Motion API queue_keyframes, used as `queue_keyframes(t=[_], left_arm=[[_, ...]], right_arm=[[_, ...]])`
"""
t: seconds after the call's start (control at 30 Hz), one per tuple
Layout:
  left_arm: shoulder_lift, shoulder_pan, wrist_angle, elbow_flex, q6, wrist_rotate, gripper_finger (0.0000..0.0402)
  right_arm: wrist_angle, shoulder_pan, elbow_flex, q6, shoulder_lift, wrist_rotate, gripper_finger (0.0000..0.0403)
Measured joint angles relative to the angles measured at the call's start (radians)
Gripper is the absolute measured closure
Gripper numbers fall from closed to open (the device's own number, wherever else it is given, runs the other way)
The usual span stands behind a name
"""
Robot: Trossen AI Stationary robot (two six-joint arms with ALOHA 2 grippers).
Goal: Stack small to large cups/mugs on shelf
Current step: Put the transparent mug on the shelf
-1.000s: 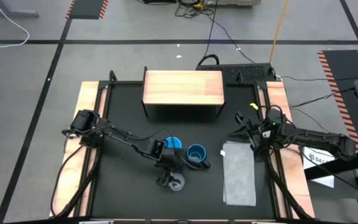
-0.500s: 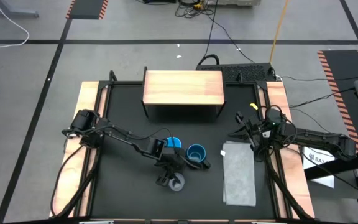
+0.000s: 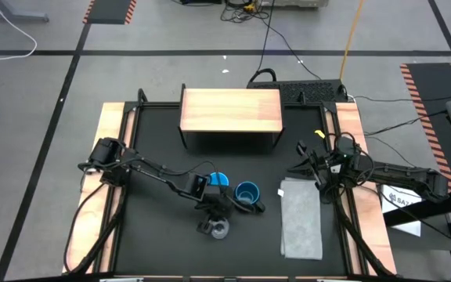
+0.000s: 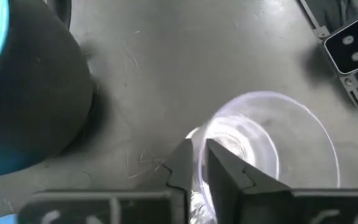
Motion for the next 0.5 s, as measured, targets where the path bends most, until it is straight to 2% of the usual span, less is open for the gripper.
queue_keyframes(t=[0.1,0.5], left_arm=[[0.0,0.0,0.0,0.0,0.001,-0.001,0.0393],[0.0,0.0,-0.002,0.0,0.024,-0.001,0.0398]], right_arm=[[0.0,0.0,0.0,0.0,0.0,0.0,0.0403],[0.0,0.0,0.0,0.0,0.0,0.0,0.0403]])
